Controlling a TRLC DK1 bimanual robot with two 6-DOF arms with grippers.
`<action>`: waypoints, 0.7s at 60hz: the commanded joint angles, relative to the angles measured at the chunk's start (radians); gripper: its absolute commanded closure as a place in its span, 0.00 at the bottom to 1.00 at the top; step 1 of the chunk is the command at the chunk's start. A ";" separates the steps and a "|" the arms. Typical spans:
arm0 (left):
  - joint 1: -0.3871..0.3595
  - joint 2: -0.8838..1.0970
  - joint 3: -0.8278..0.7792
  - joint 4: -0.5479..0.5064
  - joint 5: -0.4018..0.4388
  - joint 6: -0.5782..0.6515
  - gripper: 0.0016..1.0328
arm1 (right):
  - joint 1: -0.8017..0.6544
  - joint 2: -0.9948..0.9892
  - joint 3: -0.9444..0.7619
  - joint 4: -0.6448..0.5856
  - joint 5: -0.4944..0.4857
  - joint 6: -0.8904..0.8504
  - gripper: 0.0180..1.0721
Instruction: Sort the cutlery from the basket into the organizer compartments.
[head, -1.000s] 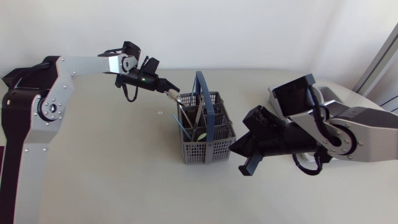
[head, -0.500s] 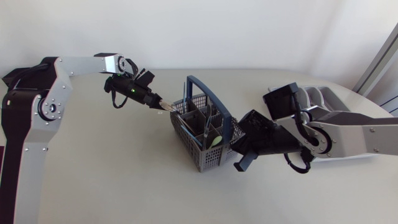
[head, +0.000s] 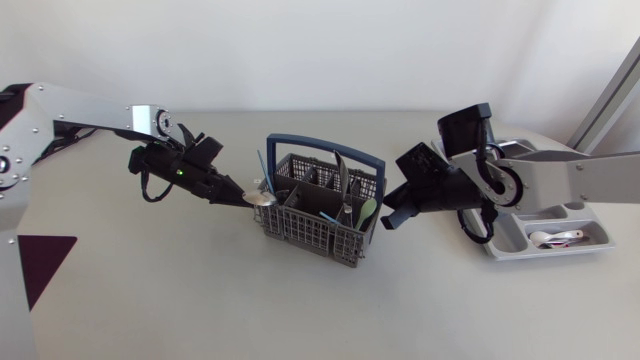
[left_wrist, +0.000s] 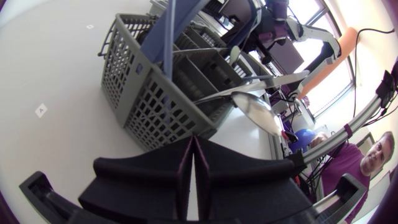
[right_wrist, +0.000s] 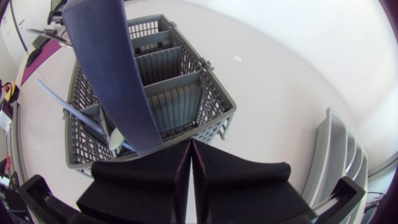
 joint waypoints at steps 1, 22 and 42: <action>0.008 -0.076 -0.083 -0.003 0.022 0.052 0.97 | 0.006 0.052 0.079 0.023 -0.013 0.034 0.95; 0.102 -0.211 -0.221 0.069 0.017 0.054 0.97 | -0.043 0.054 0.099 0.016 -0.015 0.026 0.95; 0.064 -0.185 -0.228 0.317 -0.021 -0.175 0.97 | -0.046 -0.038 -0.016 0.010 -0.018 0.031 0.95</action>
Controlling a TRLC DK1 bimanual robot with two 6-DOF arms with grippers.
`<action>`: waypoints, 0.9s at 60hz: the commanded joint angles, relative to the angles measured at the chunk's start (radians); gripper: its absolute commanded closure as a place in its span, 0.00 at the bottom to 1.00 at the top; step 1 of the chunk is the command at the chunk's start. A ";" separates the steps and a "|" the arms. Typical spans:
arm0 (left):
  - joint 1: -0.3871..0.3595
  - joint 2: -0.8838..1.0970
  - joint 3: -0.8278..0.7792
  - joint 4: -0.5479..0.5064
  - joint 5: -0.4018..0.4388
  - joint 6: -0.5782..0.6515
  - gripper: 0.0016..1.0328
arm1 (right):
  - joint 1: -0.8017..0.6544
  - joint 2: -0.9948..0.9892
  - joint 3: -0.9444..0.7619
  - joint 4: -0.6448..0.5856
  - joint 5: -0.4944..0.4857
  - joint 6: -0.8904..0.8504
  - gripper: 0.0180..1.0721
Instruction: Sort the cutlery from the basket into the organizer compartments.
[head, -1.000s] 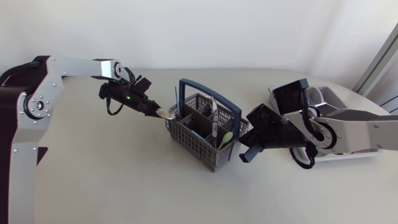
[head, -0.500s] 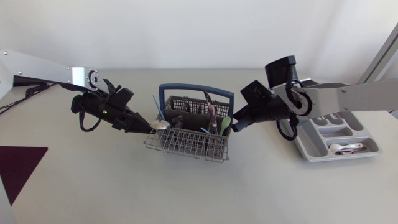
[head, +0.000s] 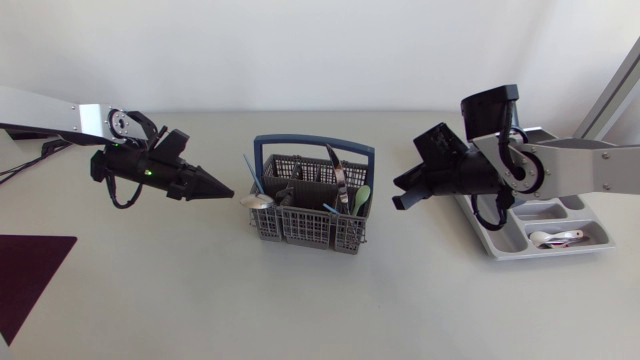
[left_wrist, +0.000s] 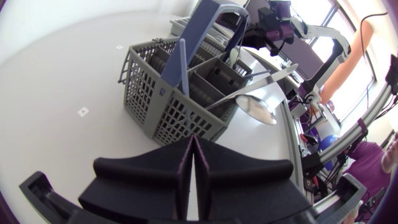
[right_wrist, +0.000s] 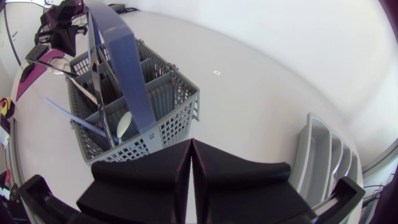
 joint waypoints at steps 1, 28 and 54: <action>-0.044 0.013 -0.023 0.047 -0.009 -0.085 0.97 | 0.027 0.004 -0.037 -0.002 -0.005 0.026 0.95; -0.104 -0.026 -0.091 0.081 -0.029 -0.108 0.97 | 0.130 0.121 0.057 -0.002 -0.008 0.064 0.95; -0.092 -0.042 -0.094 0.082 -0.031 -0.111 0.97 | 0.133 0.160 0.123 -0.024 0.001 0.066 0.95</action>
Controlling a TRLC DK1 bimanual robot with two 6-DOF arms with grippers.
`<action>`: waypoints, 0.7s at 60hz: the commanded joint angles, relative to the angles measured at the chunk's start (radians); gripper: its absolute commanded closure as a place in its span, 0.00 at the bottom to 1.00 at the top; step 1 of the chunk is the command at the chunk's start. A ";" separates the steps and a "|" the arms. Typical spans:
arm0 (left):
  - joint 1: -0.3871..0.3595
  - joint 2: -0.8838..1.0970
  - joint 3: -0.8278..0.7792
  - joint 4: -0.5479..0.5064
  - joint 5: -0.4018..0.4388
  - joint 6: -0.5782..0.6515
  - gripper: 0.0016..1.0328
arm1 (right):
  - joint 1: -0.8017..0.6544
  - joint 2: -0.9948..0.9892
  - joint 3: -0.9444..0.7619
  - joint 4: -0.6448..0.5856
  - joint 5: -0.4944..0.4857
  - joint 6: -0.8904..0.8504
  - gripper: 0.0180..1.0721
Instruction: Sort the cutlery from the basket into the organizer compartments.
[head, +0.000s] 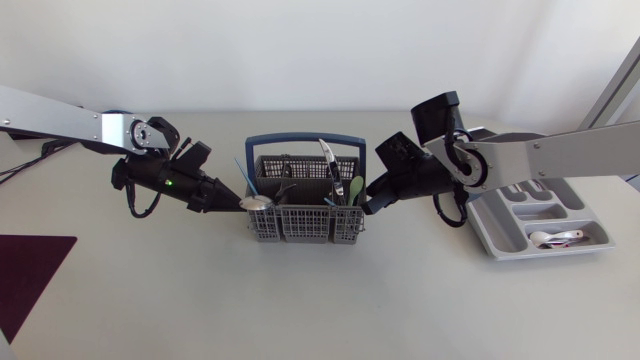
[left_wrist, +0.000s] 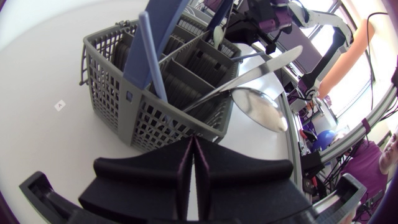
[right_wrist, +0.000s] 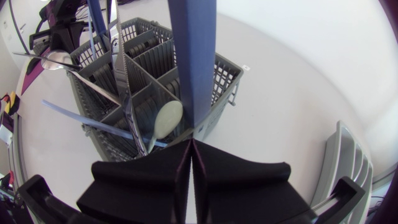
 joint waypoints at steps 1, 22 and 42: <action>-0.002 -0.027 -0.023 -0.002 0.012 -0.016 0.97 | 0.016 -0.009 -0.003 0.006 -0.010 0.024 0.95; 0.092 -0.119 -0.042 0.018 -0.002 -0.030 0.90 | 0.002 -0.198 -0.164 0.008 0.068 -0.017 0.86; 0.092 -0.206 -0.060 0.240 -0.035 -0.260 0.83 | 0.014 -0.389 -0.230 -0.075 0.087 -0.009 0.51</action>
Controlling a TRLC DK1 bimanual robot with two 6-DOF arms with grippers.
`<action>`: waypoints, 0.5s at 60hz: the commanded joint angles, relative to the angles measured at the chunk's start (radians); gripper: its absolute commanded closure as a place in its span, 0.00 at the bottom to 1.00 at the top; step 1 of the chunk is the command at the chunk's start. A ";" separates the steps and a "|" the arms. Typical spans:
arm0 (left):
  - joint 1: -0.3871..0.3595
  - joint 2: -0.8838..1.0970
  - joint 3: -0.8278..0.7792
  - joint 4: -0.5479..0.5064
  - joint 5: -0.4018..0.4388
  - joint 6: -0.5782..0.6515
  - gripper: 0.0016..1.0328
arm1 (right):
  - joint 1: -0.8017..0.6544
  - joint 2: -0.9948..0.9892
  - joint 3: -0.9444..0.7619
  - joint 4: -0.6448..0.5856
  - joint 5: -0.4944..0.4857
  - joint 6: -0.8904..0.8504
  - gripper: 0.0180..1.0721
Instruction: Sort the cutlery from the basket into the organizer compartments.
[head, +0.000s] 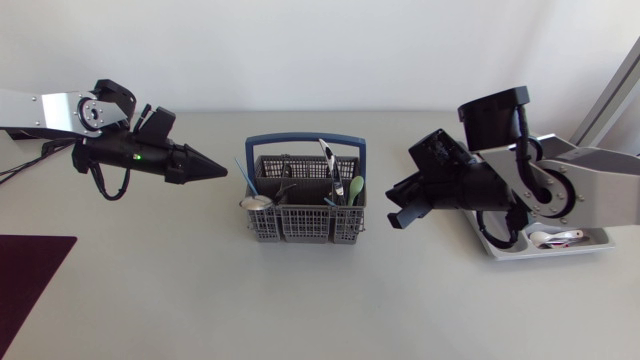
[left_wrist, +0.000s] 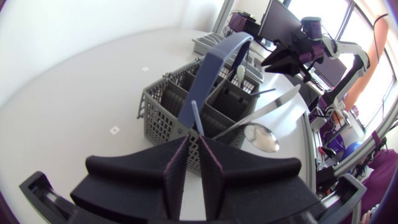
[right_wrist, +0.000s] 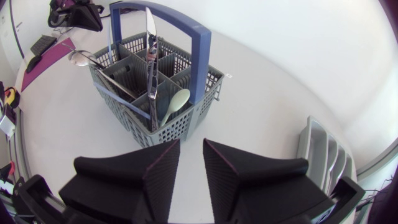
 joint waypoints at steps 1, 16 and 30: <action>-0.010 -0.032 -0.027 0.054 -0.016 -0.101 0.82 | 0.013 -0.047 -0.031 -0.026 0.010 0.000 0.50; -0.053 -0.052 -0.049 0.186 -0.059 -0.223 0.76 | 0.041 -0.121 -0.048 -0.072 0.024 0.014 0.35; -0.056 -0.061 -0.059 0.195 -0.083 -0.227 0.73 | 0.049 -0.158 -0.057 -0.093 0.027 0.014 0.33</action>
